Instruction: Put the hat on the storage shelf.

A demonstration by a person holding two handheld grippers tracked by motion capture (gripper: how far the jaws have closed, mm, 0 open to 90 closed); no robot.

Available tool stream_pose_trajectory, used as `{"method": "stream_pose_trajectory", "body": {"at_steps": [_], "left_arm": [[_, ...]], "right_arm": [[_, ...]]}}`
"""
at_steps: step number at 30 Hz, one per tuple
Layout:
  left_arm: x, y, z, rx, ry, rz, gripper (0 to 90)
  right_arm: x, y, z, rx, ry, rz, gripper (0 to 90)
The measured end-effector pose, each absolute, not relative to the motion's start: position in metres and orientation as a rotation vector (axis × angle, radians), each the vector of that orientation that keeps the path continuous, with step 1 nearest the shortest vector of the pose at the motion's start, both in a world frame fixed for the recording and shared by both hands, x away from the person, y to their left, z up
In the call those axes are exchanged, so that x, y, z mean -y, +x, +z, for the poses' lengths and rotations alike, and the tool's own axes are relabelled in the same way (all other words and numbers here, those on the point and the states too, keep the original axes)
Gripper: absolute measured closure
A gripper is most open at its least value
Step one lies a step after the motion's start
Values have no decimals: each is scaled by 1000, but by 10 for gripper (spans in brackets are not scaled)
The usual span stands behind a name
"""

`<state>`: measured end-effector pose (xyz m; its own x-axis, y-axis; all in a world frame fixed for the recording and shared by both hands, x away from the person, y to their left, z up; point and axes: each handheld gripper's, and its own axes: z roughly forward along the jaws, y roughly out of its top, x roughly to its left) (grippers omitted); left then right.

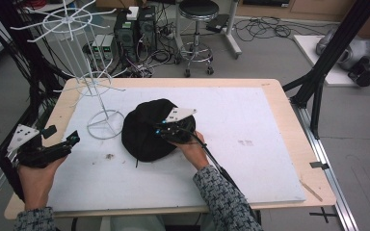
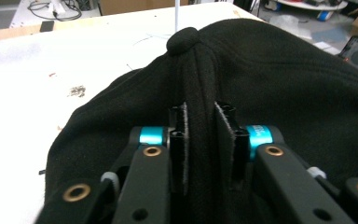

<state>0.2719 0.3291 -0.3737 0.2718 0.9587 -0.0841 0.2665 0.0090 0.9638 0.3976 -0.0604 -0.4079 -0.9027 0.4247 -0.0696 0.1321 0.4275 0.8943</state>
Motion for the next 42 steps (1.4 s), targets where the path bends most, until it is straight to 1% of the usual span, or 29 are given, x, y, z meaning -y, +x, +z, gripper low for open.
{"method": "stream_pose_trajectory", "body": {"at_steps": [14, 23, 35, 42], "left_arm": [[-334, 269, -373, -1210, 1467, 832, 178], [-336, 269, -373, -1214, 1460, 831, 178], [-338, 269, -373, -1221, 1455, 830, 177], [-336, 270, -374, -1217, 1463, 827, 178]], "right_arm": [[64, 393, -398, -2324, 493, 1525, 840], [74, 392, -386, -2243, 546, 1597, 845], [113, 400, -357, -2040, 695, 1744, 848], [132, 403, -341, -1949, 730, 1771, 849]]}}
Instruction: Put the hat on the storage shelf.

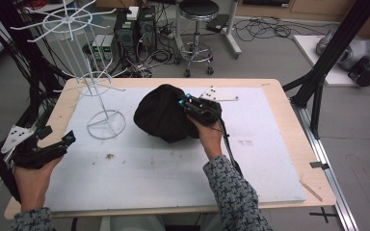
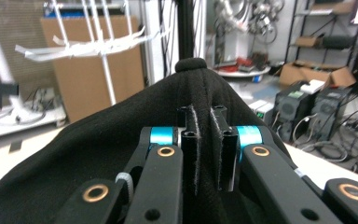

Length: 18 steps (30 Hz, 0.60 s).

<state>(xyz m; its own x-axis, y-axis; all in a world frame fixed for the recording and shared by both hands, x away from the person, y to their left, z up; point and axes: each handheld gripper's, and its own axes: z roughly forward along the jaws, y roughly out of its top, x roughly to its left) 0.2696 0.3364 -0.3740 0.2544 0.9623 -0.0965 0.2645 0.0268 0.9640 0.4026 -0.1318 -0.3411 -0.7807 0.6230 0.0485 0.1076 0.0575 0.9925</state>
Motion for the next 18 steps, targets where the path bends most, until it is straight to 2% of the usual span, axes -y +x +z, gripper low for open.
{"method": "stream_pose_trajectory", "body": {"at_steps": [9, 18], "left_arm": [[-335, 270, -374, -1216, 1467, 825, 178], [-336, 270, -374, -1212, 1466, 822, 178]], "right_arm": [[161, 409, -305, -1816, 780, 1834, 849], [168, 415, -267, -1750, 745, 1867, 848]]}}
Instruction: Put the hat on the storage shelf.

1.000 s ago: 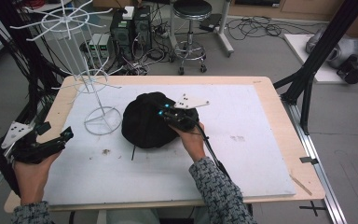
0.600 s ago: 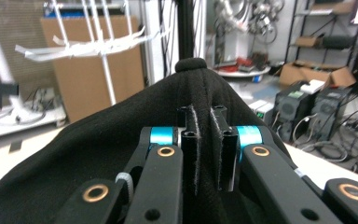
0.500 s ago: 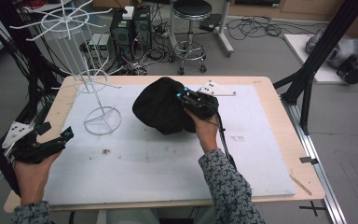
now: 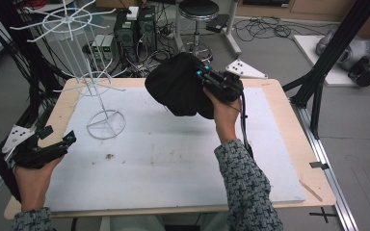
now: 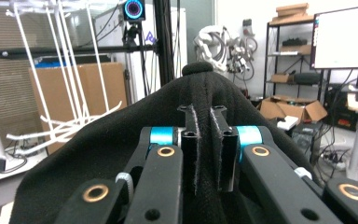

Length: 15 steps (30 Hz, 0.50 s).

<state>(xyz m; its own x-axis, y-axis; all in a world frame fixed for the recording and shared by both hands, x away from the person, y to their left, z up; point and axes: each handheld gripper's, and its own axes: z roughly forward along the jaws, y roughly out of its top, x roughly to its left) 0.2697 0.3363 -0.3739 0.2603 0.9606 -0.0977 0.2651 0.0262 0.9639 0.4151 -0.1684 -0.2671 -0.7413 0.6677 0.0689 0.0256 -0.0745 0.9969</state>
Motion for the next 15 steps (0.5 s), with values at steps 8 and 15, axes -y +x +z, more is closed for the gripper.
{"method": "stream_pose_trajectory", "body": {"at_steps": [8, 15], "left_arm": [[-338, 269, -373, -1212, 1454, 823, 178], [-339, 269, -374, -1217, 1451, 818, 178]], "right_arm": [[161, 421, -236, -1685, 733, 1899, 848], [154, 427, -208, -1628, 722, 1948, 847]]}}
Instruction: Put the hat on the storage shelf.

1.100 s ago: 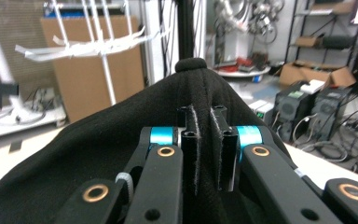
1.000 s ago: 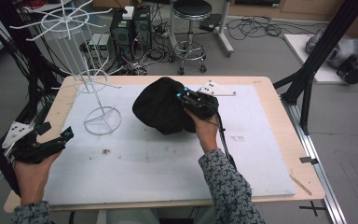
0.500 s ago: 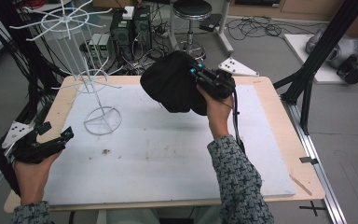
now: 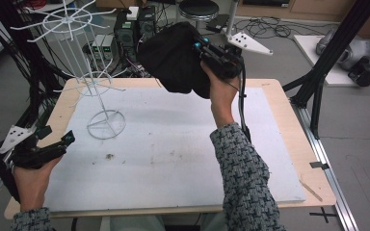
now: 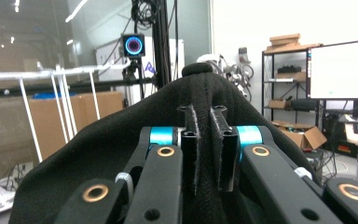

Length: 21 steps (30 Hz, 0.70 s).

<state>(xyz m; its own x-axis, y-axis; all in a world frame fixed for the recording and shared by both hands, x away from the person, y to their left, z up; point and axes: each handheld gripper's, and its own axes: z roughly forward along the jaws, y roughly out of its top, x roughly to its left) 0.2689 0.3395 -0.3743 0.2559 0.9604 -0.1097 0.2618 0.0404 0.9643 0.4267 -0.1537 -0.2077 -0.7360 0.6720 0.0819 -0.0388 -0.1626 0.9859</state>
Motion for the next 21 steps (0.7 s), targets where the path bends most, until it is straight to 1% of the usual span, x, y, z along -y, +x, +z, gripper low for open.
{"method": "stream_pose_trajectory", "body": {"at_steps": [12, 21], "left_arm": [[-343, 267, -373, -1218, 1435, 820, 178], [-342, 267, -373, -1216, 1435, 821, 178]], "right_arm": [[144, 427, -179, -1568, 710, 1967, 846], [141, 439, -165, -1514, 703, 2044, 846]]}}
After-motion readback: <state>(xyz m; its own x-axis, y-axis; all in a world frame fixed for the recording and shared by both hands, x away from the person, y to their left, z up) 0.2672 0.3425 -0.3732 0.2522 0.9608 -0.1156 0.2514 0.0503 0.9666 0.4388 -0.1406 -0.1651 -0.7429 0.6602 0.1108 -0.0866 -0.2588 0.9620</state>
